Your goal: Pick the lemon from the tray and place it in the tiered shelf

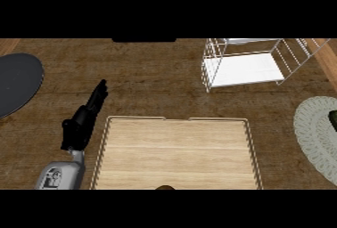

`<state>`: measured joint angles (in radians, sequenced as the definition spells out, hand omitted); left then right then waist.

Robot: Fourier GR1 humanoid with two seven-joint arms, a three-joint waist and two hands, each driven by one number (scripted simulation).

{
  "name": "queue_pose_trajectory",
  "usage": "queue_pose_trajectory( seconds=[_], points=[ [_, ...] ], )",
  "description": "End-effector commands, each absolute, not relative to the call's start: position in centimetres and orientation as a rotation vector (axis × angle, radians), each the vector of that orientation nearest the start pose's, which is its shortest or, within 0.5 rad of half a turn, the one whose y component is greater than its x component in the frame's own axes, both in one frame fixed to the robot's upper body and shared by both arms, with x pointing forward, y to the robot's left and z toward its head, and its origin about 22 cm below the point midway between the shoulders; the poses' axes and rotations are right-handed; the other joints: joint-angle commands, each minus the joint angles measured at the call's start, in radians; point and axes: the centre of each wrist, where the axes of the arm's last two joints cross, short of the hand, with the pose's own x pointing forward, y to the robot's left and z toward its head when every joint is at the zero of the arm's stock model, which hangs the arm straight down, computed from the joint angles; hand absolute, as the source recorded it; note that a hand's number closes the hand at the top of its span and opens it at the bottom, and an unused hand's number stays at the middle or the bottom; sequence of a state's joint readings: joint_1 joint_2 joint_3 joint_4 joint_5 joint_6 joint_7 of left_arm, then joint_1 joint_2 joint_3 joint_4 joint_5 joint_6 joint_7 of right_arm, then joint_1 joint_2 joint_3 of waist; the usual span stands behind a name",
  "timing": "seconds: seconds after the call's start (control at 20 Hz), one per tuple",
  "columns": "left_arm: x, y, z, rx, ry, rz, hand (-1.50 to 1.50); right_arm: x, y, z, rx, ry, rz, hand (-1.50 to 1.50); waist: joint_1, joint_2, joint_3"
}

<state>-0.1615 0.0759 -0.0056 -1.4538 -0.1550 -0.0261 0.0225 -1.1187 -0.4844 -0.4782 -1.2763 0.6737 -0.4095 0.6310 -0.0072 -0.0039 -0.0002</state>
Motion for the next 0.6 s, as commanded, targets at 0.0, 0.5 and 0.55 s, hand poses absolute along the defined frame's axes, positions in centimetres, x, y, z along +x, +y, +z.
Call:
queue_pose_trajectory(
  seconds=[0.0, 0.5, 0.55],
  points=[
    [27.9, 22.6, 1.7, 0.122, -1.567, -0.263, 0.0, 33.8, -34.8, 37.8, -1.033, -1.701, -0.689, -1.5, -0.003, -0.002, 0.0],
    [27.6, 22.8, 1.6, 0.114, -1.553, -0.239, 0.0, 23.4, -45.0, 37.1, -1.091, -1.466, -0.458, -1.5, -0.026, -0.005, 0.001],
    [27.3, 23.9, 1.4, 0.126, -1.564, -0.234, 0.0, 21.5, -46.5, 37.3, -1.088, -1.476, -0.523, -1.5, -0.024, -0.004, 0.001]
  ],
)
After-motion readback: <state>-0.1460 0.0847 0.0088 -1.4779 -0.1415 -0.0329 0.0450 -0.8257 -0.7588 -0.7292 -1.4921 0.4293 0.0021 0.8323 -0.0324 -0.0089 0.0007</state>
